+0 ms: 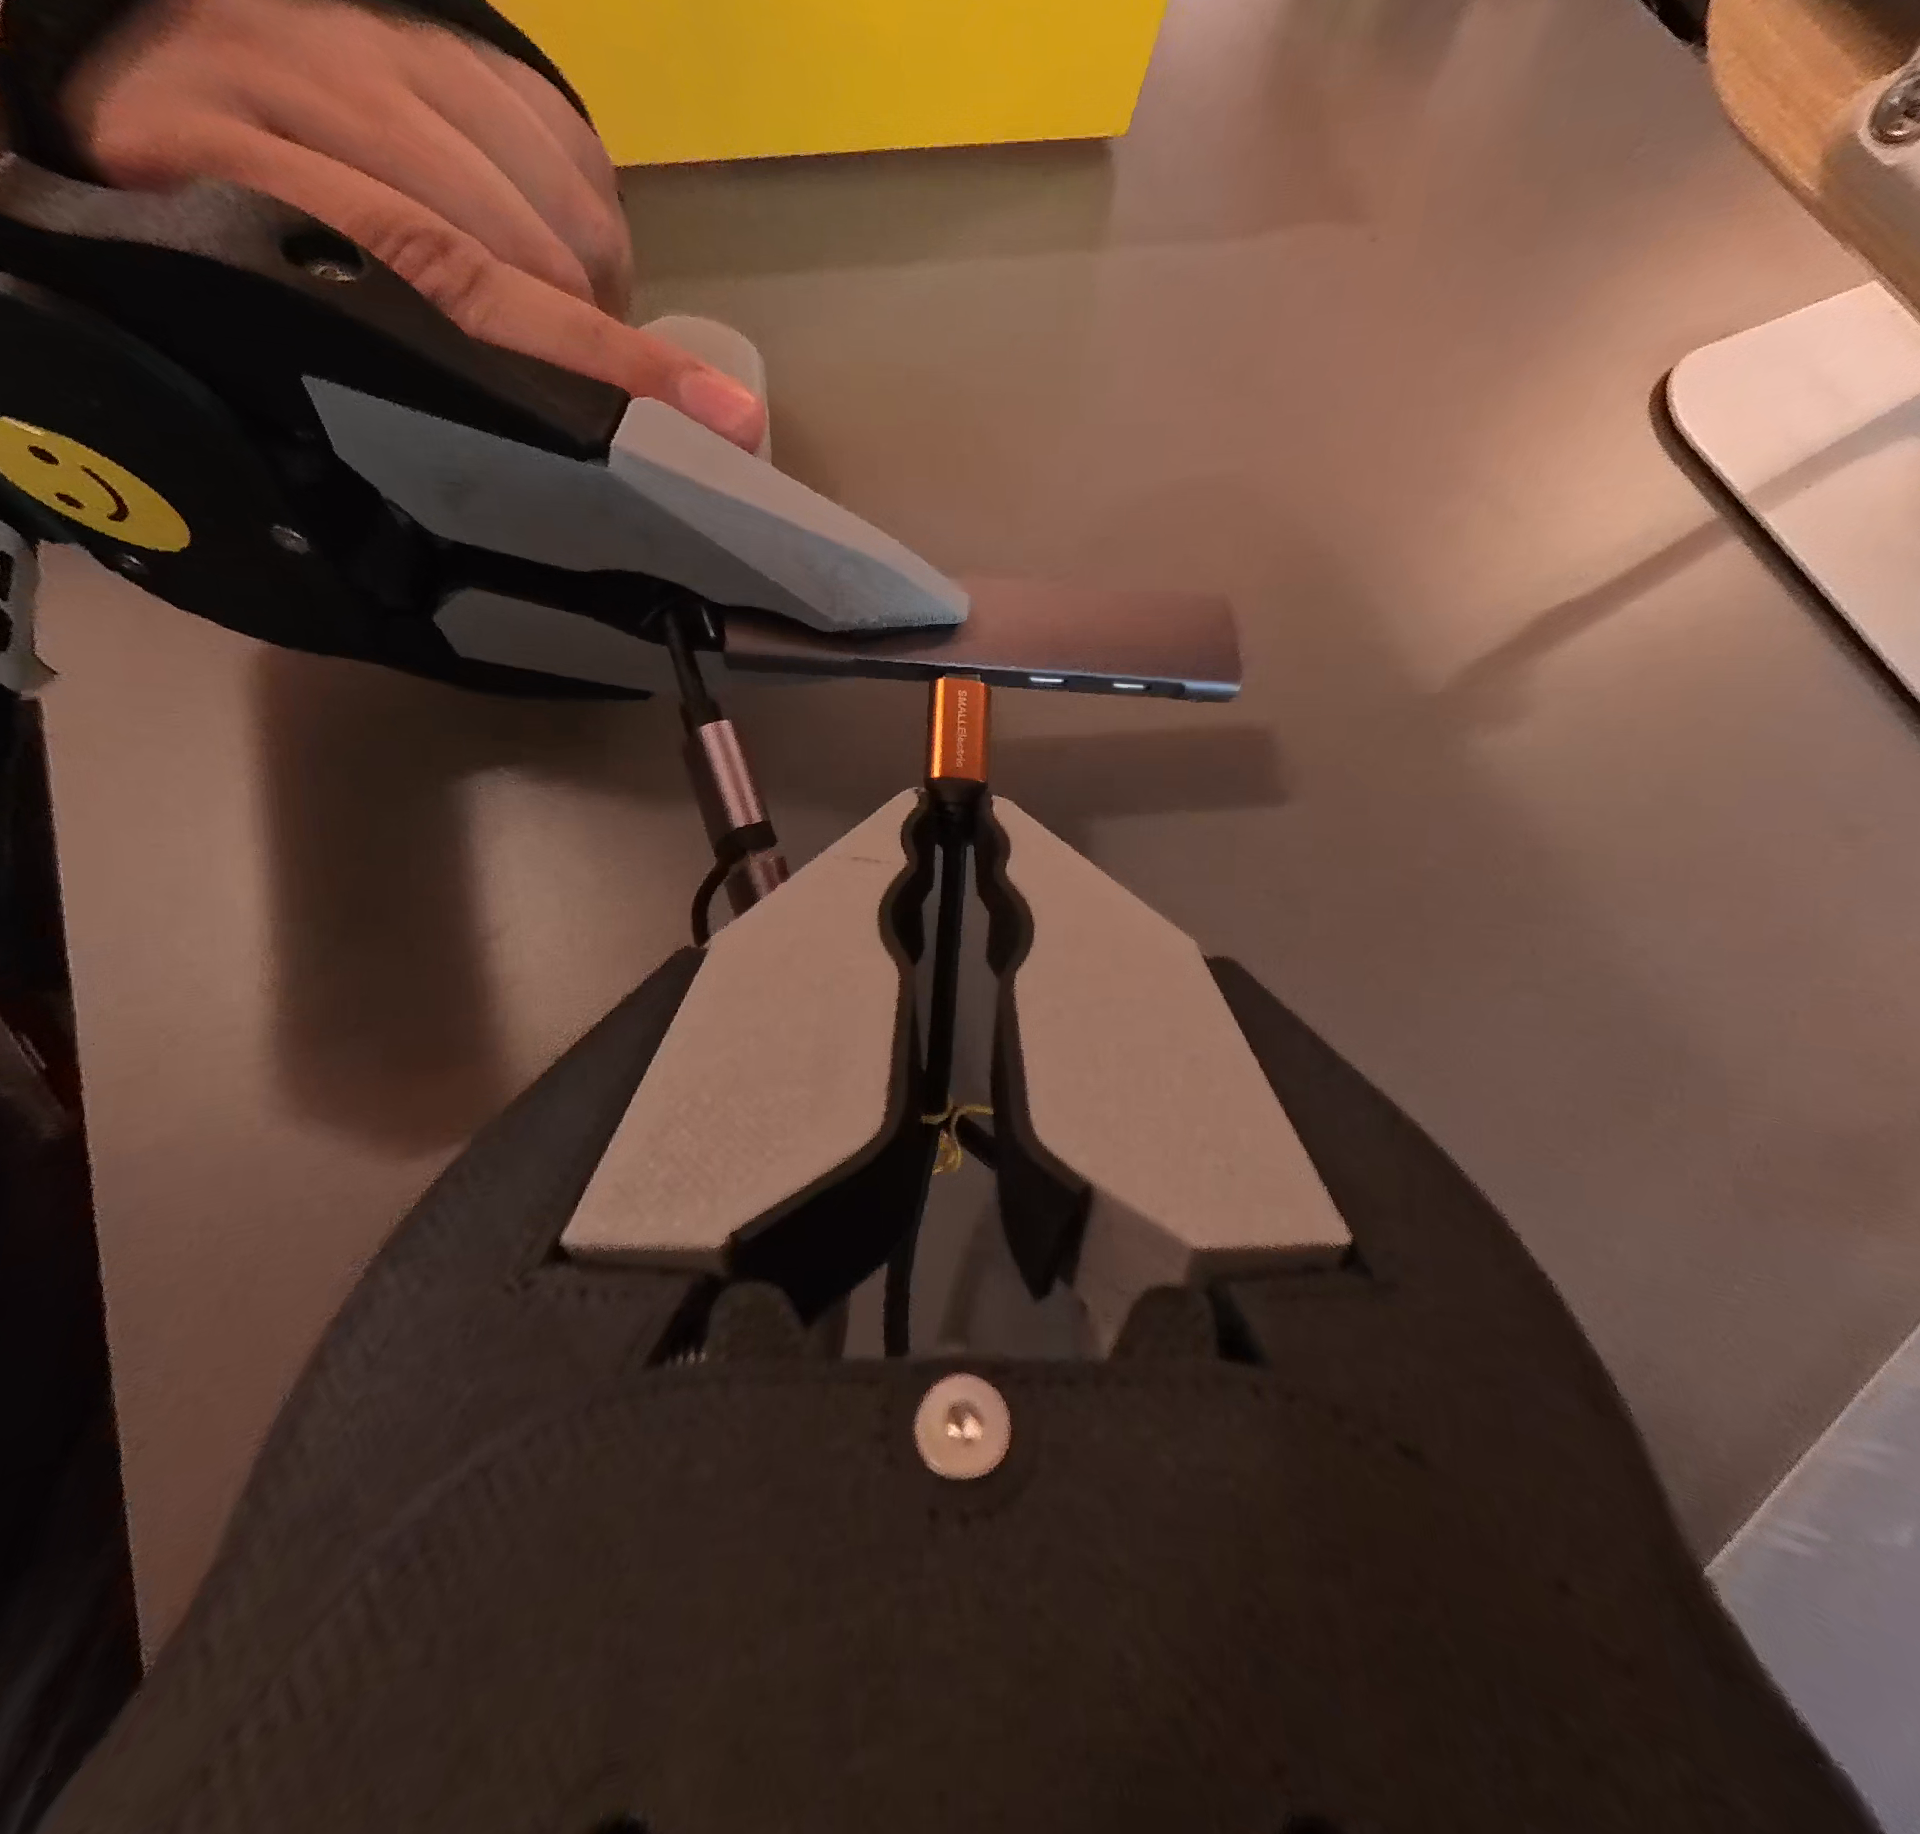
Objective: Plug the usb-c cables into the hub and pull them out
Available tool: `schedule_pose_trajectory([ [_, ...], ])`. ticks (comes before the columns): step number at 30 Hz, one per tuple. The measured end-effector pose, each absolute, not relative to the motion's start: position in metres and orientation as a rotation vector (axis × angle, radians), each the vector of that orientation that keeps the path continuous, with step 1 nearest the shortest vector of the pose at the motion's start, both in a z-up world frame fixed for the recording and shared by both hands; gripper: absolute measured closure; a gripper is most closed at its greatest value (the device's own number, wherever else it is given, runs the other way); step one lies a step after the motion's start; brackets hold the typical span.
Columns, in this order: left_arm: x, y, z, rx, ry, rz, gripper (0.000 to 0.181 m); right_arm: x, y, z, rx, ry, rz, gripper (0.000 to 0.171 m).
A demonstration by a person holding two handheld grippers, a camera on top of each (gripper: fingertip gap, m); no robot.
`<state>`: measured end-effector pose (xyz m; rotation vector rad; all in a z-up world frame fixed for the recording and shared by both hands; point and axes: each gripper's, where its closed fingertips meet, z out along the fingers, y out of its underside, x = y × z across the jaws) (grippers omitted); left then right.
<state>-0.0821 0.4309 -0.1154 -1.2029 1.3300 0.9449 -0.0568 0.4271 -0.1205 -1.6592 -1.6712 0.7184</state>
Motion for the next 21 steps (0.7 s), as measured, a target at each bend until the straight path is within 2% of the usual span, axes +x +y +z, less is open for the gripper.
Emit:
schedule_pose_trajectory([
  [11,-0.081,0.430,-0.116,-1.223,1.316,0.866,0.176,-0.057,0.426,-0.117,-1.615,-1.670,0.755,0.167],
  [16,-0.086,0.432,-0.102,-1.268,1.202,0.699,0.174,-0.060,0.428,-0.097,-1.519,-1.586,0.809,0.165],
  [19,-0.088,0.432,-0.097,-1.280,1.157,0.634,0.173,-0.057,0.434,-0.084,-1.502,-1.520,0.847,0.154],
  [21,-0.091,0.432,-0.094,-1.298,1.123,0.578,0.174,-0.050,0.440,-0.069,-1.491,-1.454,0.848,0.157],
])
